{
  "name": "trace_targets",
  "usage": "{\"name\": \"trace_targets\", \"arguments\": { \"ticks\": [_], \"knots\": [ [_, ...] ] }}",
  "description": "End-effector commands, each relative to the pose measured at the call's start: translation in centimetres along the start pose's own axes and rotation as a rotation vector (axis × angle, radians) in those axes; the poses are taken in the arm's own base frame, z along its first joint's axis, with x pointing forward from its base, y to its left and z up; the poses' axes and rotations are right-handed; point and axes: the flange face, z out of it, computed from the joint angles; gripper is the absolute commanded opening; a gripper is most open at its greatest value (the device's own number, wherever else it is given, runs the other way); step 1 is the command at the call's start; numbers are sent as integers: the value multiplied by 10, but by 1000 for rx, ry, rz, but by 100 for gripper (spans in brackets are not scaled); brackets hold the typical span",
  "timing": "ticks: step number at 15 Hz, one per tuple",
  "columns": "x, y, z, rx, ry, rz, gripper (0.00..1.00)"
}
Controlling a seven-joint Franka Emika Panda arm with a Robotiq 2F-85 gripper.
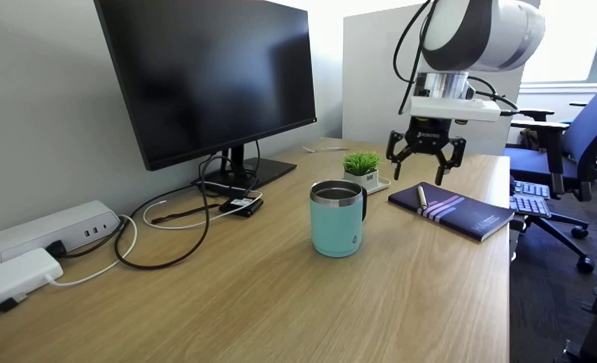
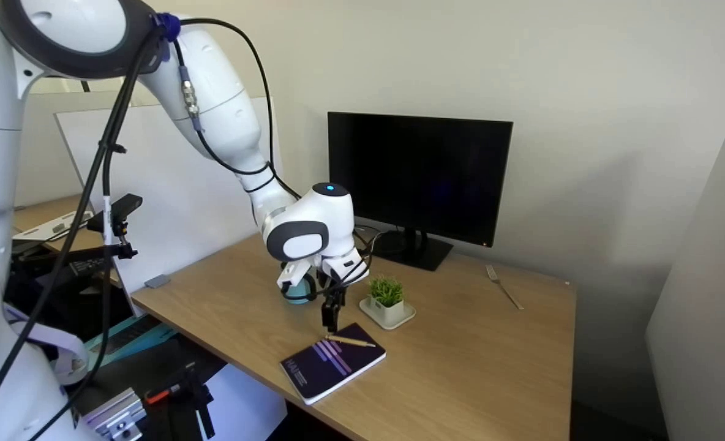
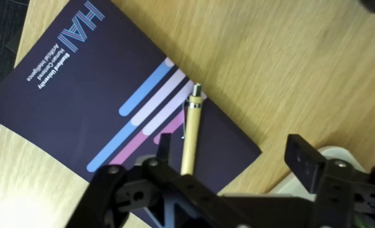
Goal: Remove the pen from the mug and put it on the table
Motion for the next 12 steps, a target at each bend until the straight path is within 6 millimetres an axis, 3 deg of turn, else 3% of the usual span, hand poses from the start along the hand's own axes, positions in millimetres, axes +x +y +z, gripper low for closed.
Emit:
{"name": "trace_targets", "arguments": {
  "ticks": [1, 4, 7, 8, 12],
  "knots": [
    [-23, -16, -66, 81, -66, -143, 100],
    [-55, -36, -135, 135, -139, -308, 100],
    [-82, -37, -189, 128, -229, -465, 100],
    [-91, -33, -204, 103, -260, -514, 100],
    [-115, -18, -234, -19, -361, -658, 100]
  ]
}}
